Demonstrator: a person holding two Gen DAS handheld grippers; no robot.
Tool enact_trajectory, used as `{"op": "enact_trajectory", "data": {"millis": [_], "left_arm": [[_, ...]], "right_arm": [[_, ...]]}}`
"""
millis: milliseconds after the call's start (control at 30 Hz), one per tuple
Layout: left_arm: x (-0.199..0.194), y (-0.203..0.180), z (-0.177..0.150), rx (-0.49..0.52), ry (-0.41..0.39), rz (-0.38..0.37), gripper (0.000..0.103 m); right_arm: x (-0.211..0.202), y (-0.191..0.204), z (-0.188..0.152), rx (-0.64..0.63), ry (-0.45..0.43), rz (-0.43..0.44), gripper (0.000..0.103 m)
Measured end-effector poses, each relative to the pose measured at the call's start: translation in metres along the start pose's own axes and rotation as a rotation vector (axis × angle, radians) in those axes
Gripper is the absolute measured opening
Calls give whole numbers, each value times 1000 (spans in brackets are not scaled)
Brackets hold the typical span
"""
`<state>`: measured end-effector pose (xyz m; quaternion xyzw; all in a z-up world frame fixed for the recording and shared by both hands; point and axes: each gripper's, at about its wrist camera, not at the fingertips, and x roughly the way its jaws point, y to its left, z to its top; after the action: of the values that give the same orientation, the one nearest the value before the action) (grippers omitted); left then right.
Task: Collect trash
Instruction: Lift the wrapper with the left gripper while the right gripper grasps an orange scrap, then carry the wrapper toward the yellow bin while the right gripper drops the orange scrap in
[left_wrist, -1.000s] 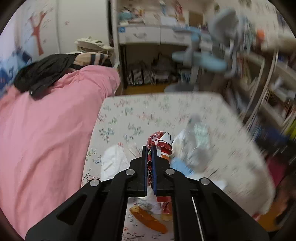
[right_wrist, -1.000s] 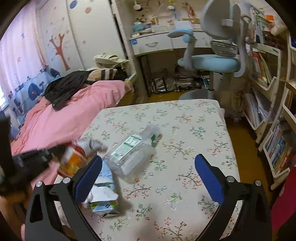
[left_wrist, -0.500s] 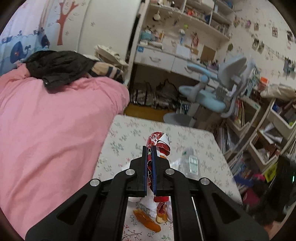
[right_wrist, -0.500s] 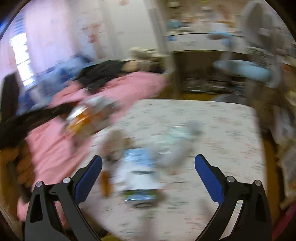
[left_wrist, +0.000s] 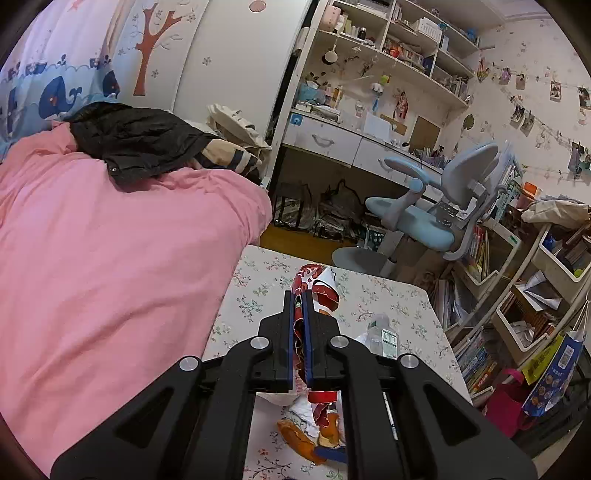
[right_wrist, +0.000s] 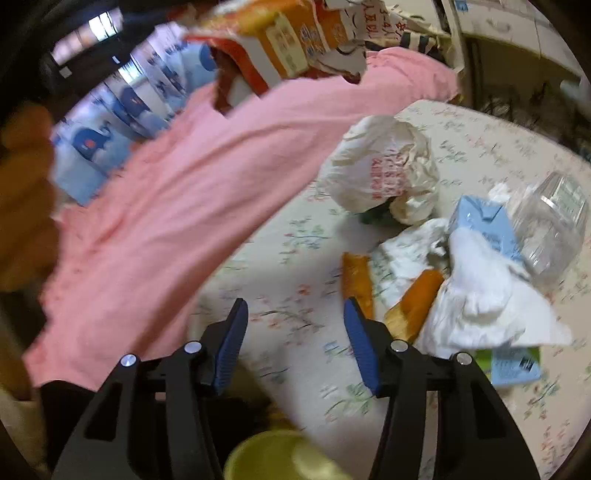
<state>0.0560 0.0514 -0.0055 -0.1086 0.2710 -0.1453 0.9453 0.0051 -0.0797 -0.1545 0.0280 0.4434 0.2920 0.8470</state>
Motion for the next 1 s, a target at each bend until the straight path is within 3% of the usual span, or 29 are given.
{"op": "enact_trajectory", "data": {"millis": [200, 367, 467, 833, 1000], "left_arm": [[-2, 3, -1, -1, -1, -4, 4], [-4, 2, 0, 8, -3, -3, 4], [-4, 2, 0, 10, -4, -2, 5], [-11, 6, 3, 48, -24, 20, 4], [-18, 8, -2, 50, -29, 22, 4]], "right_arm": [[18, -4, 3, -11, 12, -99, 51], [24, -12, -2, 3, 44, -147, 37], [21, -14, -2, 6, 38, -160, 18], [-2, 13, -6, -47, 0, -80, 15], [-22, 34, -30, -47, 17, 10, 15]]}}
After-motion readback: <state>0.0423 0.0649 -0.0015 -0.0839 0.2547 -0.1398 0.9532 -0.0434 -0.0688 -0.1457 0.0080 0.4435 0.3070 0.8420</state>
